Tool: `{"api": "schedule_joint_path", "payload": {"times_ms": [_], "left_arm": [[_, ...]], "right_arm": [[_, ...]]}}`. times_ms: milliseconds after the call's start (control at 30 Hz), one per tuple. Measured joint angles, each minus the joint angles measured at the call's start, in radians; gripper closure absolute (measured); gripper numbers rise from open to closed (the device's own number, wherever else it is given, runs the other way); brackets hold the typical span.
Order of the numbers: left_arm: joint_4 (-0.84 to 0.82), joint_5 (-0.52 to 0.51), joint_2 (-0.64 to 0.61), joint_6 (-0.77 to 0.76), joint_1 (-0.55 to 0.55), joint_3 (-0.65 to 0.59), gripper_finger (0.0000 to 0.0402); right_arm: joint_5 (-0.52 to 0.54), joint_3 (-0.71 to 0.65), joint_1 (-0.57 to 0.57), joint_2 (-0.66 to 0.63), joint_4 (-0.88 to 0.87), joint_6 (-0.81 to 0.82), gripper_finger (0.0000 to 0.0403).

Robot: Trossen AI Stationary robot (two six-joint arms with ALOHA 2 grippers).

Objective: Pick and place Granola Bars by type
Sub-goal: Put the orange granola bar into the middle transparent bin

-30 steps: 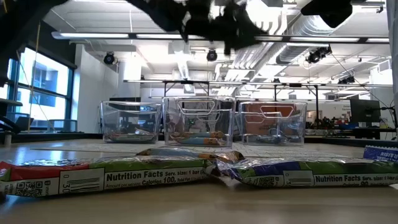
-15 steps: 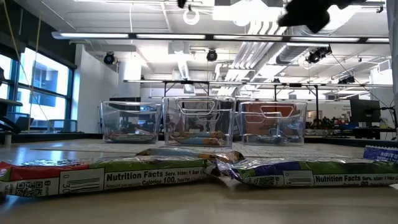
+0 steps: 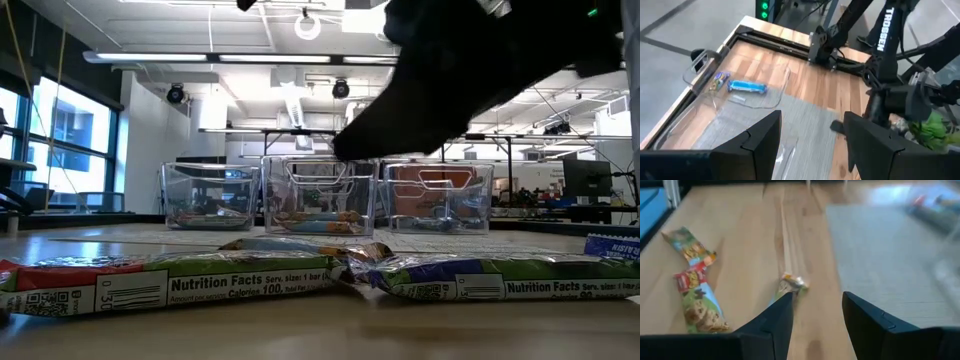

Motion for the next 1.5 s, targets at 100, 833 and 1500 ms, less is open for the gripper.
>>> {"api": "schedule_joint_path", "payload": {"times_ms": [100,833,1500], "left_arm": [[-0.005,0.000,-0.001,-0.001,0.000,0.000,0.0192],[-0.012,-0.009,-0.001,-0.050,0.002,-0.007,0.0192],[-0.012,-0.011,-0.001,-0.049,0.002,-0.007,0.0192]], "right_arm": [[-0.103,0.105,-0.018,0.094,-0.072,0.017,0.0249],[-0.152,0.450,-0.028,0.280,-0.530,0.088,0.0249],[-0.084,0.447,-0.042,0.280,-0.632,0.040,0.0249]]}}
